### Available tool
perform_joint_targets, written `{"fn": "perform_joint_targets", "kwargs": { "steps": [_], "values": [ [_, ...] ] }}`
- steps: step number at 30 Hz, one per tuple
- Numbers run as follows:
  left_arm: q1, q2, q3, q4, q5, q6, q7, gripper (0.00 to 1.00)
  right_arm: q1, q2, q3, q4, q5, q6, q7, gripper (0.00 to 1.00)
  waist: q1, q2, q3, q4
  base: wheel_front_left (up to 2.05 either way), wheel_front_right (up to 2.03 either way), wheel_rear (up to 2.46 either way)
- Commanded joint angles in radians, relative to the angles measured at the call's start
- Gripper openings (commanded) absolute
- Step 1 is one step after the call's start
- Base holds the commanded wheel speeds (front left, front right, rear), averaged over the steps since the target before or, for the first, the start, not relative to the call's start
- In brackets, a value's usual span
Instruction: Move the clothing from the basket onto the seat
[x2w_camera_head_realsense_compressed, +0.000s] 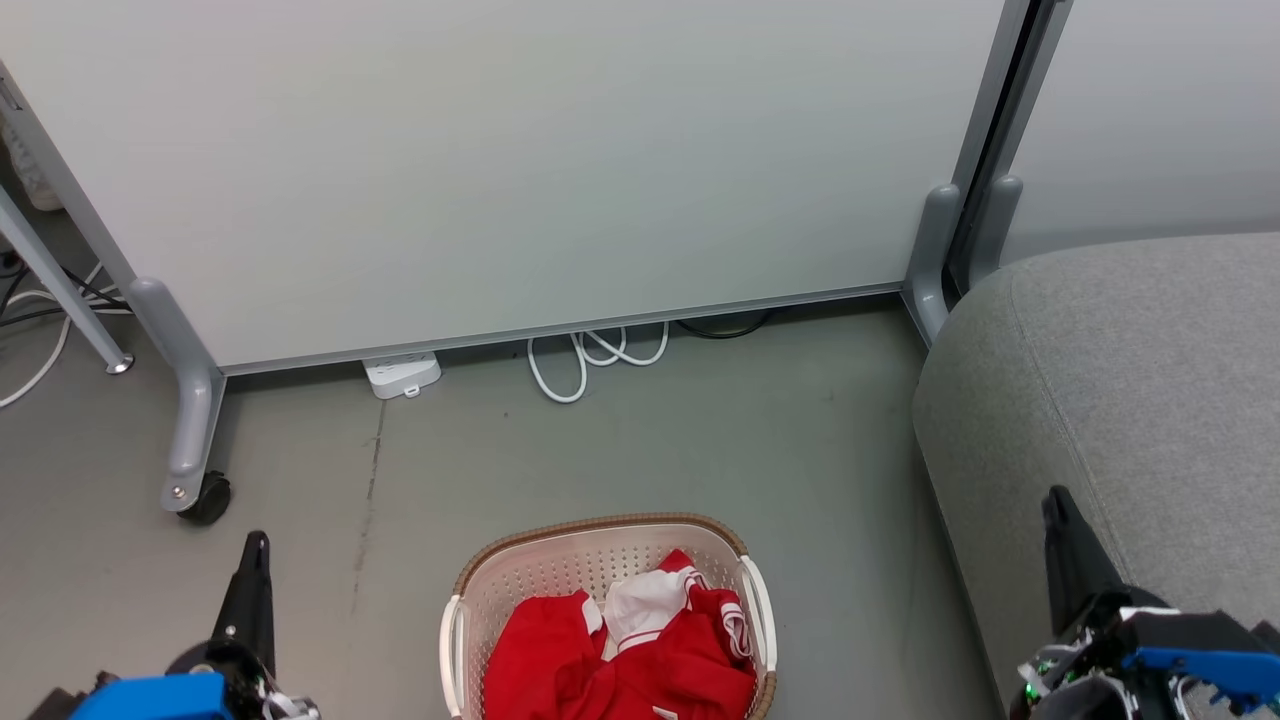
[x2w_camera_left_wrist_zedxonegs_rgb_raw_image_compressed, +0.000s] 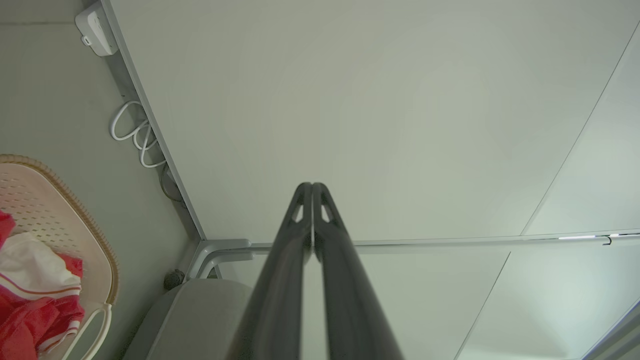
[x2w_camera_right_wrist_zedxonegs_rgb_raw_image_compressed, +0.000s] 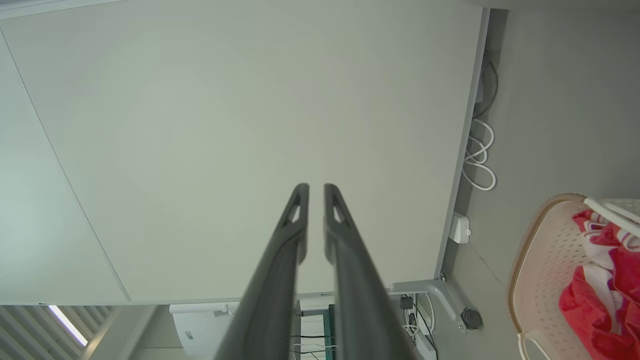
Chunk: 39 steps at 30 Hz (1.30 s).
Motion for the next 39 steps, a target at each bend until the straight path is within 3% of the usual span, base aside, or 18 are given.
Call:
{"fn": "perform_joint_targets", "kwargs": {
  "steps": [1, 14, 39],
  "values": [
    [0.006, -0.003, -0.001, 0.007, 0.001, 0.000, -0.001, 1.00, 0.007, 0.001, 0.001, 0.007, -0.001, 0.000, -0.001, 1.00, 0.0000, 0.0000, 0.000, 0.000, 0.00, 0.00, 0.00],
    [-0.003, -0.006, -0.018, 0.009, 0.086, 0.000, -0.054, 1.00, 0.014, 0.002, 0.007, 0.003, -0.102, 0.000, -0.054, 1.00, 0.0000, 0.0000, 0.004, 0.002, 0.00, 0.00, 0.00],
    [-0.039, -0.001, -0.102, -0.047, 0.547, 0.043, -0.158, 1.00, 0.001, -0.022, 0.090, -0.071, -0.577, 0.000, -0.159, 1.00, 0.0000, 0.0000, 0.010, 0.005, 0.00, 0.00, 0.00]
  ]
}}
